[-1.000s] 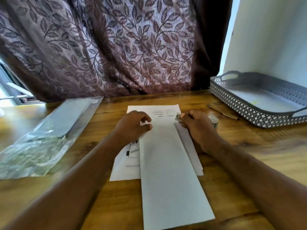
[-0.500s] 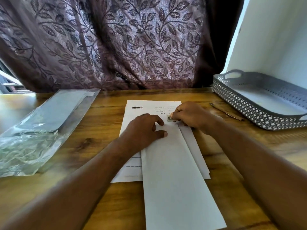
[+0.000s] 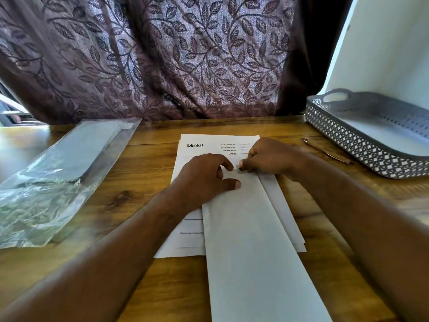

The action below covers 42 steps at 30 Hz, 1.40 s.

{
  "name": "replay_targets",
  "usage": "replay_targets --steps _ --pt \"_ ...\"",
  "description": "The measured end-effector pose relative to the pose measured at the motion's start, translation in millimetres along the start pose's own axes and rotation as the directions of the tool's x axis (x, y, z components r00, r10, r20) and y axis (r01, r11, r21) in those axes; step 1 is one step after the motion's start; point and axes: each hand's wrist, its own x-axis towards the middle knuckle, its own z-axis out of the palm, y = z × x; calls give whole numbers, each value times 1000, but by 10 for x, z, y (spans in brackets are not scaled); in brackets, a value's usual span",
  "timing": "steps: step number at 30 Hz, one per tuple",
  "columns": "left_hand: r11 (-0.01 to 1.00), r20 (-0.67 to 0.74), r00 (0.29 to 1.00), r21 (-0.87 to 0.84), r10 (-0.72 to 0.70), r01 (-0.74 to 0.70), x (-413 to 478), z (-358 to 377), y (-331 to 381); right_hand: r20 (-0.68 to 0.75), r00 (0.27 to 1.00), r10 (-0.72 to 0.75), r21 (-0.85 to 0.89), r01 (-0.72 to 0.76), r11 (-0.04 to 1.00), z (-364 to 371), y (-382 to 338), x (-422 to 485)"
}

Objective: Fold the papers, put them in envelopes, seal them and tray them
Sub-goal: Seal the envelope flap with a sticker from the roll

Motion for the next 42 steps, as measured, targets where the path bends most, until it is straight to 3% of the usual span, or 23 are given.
replay_targets --steps 8,17,27,34,42 --pt "1000 0 1000 -7 7 -7 -4 -3 0 12 1000 -27 -32 27 999 19 -19 -7" --pt "989 50 994 104 99 -104 14 -11 6 -6 1000 -26 -98 25 995 42 2 49" --pt "905 118 976 367 182 -213 0 -63 120 -68 998 -6 -153 -4 988 54 0 98" --pt "859 108 975 461 196 -223 0 -62 171 -69 995 69 -4 -70 998 -27 100 119" --pt "901 102 977 379 185 -210 -2 -29 149 -94 991 98 154 -83 985 -1 177 141"
